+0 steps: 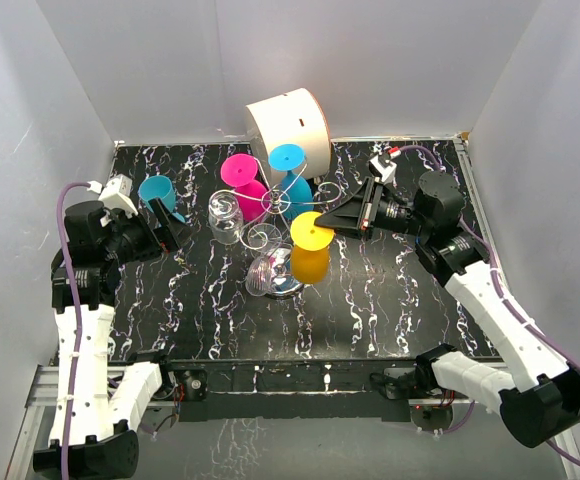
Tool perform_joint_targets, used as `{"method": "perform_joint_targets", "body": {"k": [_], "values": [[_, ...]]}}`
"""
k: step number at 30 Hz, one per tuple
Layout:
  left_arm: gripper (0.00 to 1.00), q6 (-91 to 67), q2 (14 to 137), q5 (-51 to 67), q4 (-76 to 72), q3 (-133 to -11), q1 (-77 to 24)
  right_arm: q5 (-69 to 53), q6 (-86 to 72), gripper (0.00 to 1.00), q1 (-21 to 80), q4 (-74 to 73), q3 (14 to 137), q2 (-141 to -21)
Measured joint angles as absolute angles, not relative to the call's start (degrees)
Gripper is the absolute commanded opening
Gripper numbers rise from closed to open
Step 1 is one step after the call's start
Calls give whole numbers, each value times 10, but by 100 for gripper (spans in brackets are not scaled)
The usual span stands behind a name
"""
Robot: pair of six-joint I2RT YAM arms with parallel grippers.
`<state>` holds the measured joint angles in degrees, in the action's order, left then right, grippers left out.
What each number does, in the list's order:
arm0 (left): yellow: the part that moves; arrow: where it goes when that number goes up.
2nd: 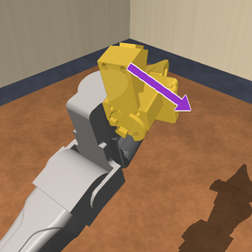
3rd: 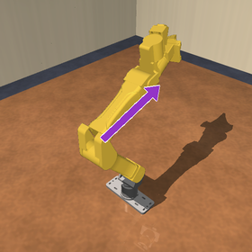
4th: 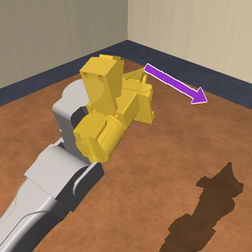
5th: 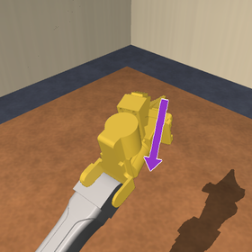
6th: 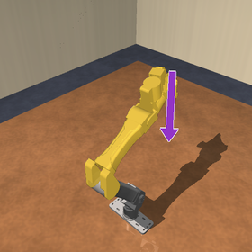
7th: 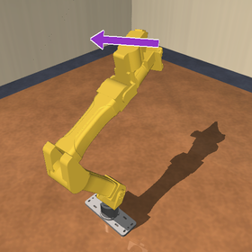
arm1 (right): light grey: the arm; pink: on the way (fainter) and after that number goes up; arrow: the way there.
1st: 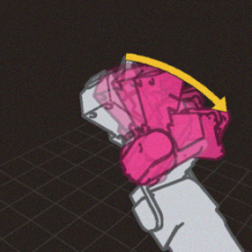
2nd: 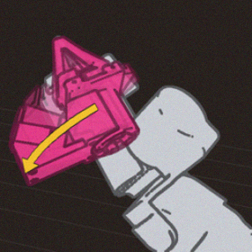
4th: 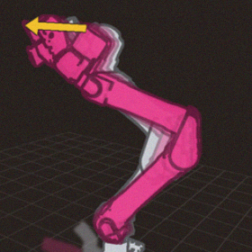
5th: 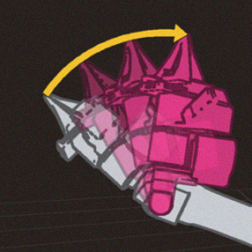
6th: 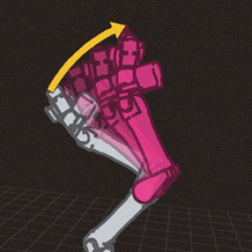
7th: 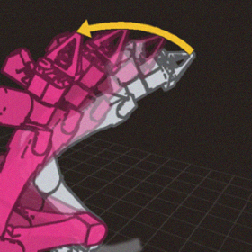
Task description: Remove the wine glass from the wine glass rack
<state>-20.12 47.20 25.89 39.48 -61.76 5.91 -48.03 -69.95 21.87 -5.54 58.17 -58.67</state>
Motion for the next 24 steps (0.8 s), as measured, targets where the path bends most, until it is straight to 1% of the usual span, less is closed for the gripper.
{"method": "perform_joint_targets", "body": {"k": [15,24], "values": [[99,-200,472,259,395,-618,59,-502,-706,0,232,-42,584,-620],[99,-196,472,258,400,-618,59,-477,-723,0,258,-14,588,-634]]}}
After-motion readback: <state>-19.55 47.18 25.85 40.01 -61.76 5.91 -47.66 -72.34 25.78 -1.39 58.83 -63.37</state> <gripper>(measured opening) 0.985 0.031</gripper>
